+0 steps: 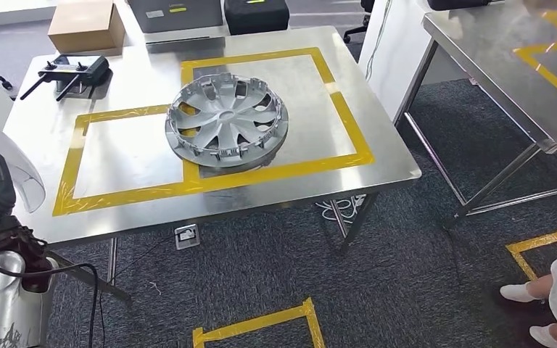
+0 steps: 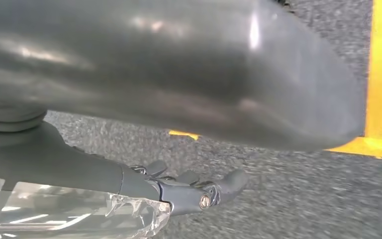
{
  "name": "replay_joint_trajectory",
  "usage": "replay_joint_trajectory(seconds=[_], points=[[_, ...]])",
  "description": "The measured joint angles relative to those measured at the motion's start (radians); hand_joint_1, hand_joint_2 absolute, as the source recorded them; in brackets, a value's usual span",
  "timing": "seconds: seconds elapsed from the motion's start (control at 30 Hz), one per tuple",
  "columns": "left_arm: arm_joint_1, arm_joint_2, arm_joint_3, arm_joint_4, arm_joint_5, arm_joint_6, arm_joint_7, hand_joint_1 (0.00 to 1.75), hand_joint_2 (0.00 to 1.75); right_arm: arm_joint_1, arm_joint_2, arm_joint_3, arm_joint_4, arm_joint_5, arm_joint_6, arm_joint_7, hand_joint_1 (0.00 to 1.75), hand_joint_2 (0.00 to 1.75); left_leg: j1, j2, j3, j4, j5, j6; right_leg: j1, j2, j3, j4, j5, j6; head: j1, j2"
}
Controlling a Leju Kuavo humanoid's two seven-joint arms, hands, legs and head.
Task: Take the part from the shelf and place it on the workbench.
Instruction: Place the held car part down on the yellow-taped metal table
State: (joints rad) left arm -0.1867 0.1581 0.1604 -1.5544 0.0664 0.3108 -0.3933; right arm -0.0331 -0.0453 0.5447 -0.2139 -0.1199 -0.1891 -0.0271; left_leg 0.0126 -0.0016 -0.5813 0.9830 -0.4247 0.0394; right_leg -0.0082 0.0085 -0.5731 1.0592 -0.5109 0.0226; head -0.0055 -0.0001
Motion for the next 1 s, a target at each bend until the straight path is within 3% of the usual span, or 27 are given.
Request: replay_joint_trajectory(seconds=[0.1,0.13,0.17,0.23,0.3,0.33,0.47,0.53,0.6,0.63,0.67,0.73,0.8,0.83,0.93,1.0], points=[[-0.002,-0.002,-0.001,0.017,-0.004,0.002,0.002,1.75,1.75,0.002,0.000,0.001,0.000,-0.002,0.000,0.000,0.00,0.00,-0.005,0.000,0.012,-0.001,-0.013,0.011,-0.001,0.000,-0.129,0.201,-0.047,-0.002,0.001,0.000],[-0.001,-0.002,-0.001,0.023,-0.005,0.003,0.002,1.75,1.75,0.003,0.000,0.001,0.000,-0.003,0.000,0.000,0.00,0.00,-0.006,-0.002,0.018,-0.001,-0.018,0.012,-0.001,0.000,-0.157,0.228,-0.043,0.003,0.001,0.000],[-0.001,-0.002,-0.001,0.030,-0.006,0.006,0.002,1.75,1.75,0.004,-0.001,0.001,0.000,-0.004,0.000,0.001,0.00,0.00,-0.006,-0.003,0.025,-0.001,-0.024,0.011,-0.001,-0.001,-0.163,0.212,-0.021,0.010,0.001,0.000],[-0.001,-0.001,-0.001,0.041,-0.008,0.012,0.003,1.75,1.75,0.004,-0.002,0.002,0.000,-0.003,0.000,0.001,0.00,0.00,-0.007,-0.005,0.045,-0.001,-0.039,0.006,0.000,-0.001,-0.120,0.082,0.054,0.023,0.002,0.000],[-0.001,0.000,0.000,0.052,-0.010,0.017,0.003,1.75,1.75,0.003,-0.003,0.004,-0.001,-0.003,0.000,0.000,0.00,0.00,-0.013,-0.006,0.059,0.002,-0.057,-0.002,0.002,-0.003,-0.067,-0.040,0.108,0.016,0.002,0.000],[0.000,0.002,0.001,0.057,-0.010,0.018,0.004,1.75,1.75,0.002,-0.003,0.006,-0.001,-0.002,0.000,0.000,0.00,0.00,-0.015,-0.006,0.062,0.003,-0.063,-0.007,0.004,-0.003,-0.054,-0.067,0.116,0.006,0.002,0.000],[0.000,0.014,0.003,0.068,-0.011,0.024,0.004,1.75,1.75,0.000,-0.001,0.010,-0.005,0.000,0.000,0.000,0.00,0.00,-0.010,-0.005,0.061,0.026,-0.093,-0.030,0.000,0.000,-0.035,-0.078,0.105,-0.024,-0.001,0.000],[0.000,0.019,0.005,0.072,-0.011,0.025,0.004,1.75,1.75,0.000,-0.001,0.012,-0.006,0.000,-0.001,0.000,0.00,0.00,-0.005,-0.004,0.009,0.128,-0.138,-0.042,-0.004,0.001,-0.022,-0.081,0.097,-0.037,-0.003,0.000],[0.004,0.020,0.008,0.078,-0.011,0.026,0.004,1.75,1.75,-0.001,0.000,0.014,-0.006,0.000,-0.001,0.000,0.00,0.00,-0.001,-0.004,-0.074,0.264,-0.179,-0.051,-0.004,0.001,-0.012,-0.080,0.087,-0.044,-0.003,0.000],[0.007,0.020,0.010,0.082,-0.011,0.028,0.004,1.75,1.75,0.000,0.000,0.015,-0.006,0.001,-0.001,0.000,0.00,0.00,0.001,-0.003,-0.105,0.299,-0.176,-0.053,-0.004,0.002,-0.006,-0.080,0.081,-0.044,-0.003,0.000],[0.009,0.020,0.012,0.085,-0.011,0.029,0.005,1.75,1.75,0.000,0.000,0.016,-0.006,0.002,-0.001,0.000,0.00,0.00,0.004,-0.003,-0.119,0.298,-0.152,-0.055,-0.004,0.003,0.003,-0.080,0.074,-0.043,-0.003,0.000],[0.012,0.022,0.017,0.090,-0.004,0.033,0.009,1.75,1.75,0.000,0.001,0.020,-0.006,0.004,0.000,0.001,0.00,0.00,0.007,-0.001,-0.091,0.186,-0.053,-0.054,-0.004,0.005,0.024,-0.081,0.059,-0.038,-0.003,0.000],[0.013,0.024,0.023,0.095,0.011,0.031,0.015,1.75,1.75,-0.003,0.003,0.023,-0.007,0.004,0.001,0.004,0.00,0.00,0.004,0.001,-0.043,0.063,0.009,-0.047,0.001,0.007,0.040,-0.080,0.046,-0.028,-0.002,0.000],[0.014,0.025,0.027,0.099,0.019,0.029,0.018,1.75,1.75,-0.005,0.003,0.024,-0.007,0.004,0.001,0.007,0.00,0.00,0.001,0.001,-0.028,0.033,0.014,-0.041,0.003,0.007,0.042,-0.080,0.042,-0.023,-0.002,0.000],[0.015,0.027,0.035,0.109,0.030,0.024,0.021,1.75,1.75,-0.008,0.005,0.026,-0.009,0.002,0.003,0.014,0.00,0.00,-0.003,0.000,-0.016,0.014,0.004,-0.023,0.003,0.004,0.039,-0.079,0.034,-0.009,-0.002,0.000],[0.013,0.027,0.039,0.115,0.031,0.022,0.021,1.75,1.75,-0.010,0.004,0.027,-0.010,-0.001,0.004,0.015,0.00,0.00,0.000,0.000,-0.006,0.004,0.003,-0.008,0.002,0.001,0.016,-0.030,0.011,-0.005,-0.001,0.000]])
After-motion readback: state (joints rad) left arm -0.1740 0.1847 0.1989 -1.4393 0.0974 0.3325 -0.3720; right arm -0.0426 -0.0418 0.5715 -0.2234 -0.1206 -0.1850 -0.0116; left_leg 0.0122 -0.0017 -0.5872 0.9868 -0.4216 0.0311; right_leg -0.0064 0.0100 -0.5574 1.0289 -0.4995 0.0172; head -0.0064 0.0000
